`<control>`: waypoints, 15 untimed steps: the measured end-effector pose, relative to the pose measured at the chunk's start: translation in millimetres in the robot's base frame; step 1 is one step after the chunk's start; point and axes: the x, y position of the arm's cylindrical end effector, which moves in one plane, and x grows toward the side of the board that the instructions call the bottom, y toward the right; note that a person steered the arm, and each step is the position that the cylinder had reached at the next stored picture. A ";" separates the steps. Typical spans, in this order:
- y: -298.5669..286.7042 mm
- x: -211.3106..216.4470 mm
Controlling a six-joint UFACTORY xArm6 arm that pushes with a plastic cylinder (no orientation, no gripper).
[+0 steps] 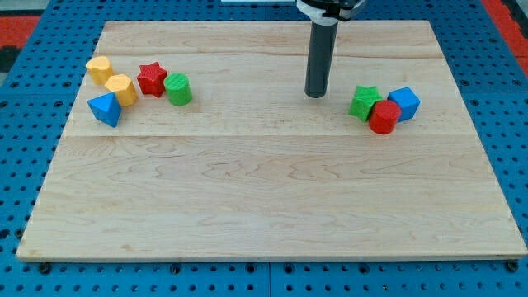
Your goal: Slide the green star closer to the group of blocks
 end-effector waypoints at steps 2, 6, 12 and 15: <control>0.0 -0.3; 184.3 -33.8; -39.2 48.5; -185.0 101.2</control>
